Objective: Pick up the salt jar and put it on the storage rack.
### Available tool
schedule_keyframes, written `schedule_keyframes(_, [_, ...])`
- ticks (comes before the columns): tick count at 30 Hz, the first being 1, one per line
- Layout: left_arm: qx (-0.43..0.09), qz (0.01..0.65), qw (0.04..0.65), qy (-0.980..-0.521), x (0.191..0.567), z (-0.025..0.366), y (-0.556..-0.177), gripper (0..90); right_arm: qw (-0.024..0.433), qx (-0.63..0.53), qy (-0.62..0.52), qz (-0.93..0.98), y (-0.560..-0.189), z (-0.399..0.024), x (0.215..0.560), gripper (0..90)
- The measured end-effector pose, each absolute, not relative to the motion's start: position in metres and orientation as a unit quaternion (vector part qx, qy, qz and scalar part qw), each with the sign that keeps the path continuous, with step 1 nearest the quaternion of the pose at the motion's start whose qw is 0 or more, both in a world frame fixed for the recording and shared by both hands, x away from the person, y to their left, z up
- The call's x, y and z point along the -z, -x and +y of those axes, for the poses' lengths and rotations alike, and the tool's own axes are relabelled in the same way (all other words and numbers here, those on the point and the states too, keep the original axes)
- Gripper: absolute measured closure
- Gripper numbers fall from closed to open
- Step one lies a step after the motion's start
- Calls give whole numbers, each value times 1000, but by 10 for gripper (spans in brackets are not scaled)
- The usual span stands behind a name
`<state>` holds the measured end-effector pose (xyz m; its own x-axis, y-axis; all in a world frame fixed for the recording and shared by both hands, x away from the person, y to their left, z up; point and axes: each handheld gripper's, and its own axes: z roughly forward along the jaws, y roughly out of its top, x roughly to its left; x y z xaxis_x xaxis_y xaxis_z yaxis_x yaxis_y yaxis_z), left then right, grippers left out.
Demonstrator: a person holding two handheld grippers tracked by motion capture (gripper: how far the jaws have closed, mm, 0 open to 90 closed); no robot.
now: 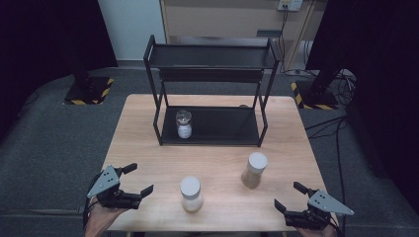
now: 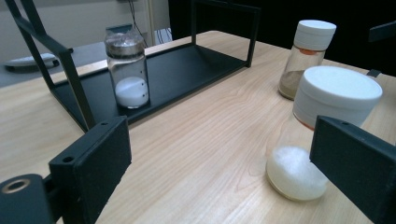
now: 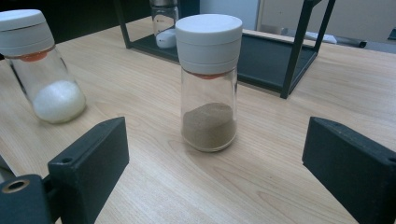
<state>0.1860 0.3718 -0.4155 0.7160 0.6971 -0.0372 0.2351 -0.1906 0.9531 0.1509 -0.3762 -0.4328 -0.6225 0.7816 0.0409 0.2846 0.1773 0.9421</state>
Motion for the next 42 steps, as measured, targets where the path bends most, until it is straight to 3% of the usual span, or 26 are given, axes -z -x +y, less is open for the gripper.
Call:
schedule_keyframes(21, [-199, 340, 548, -738, 452, 383, -181, 45, 235, -527, -362, 732, -151, -376, 432, 74])
schedule_keyframes(42, [-220, 343, 552, -728, 455, 391, -174, 33, 234, -526, -360, 734, -152, -375, 432, 77])
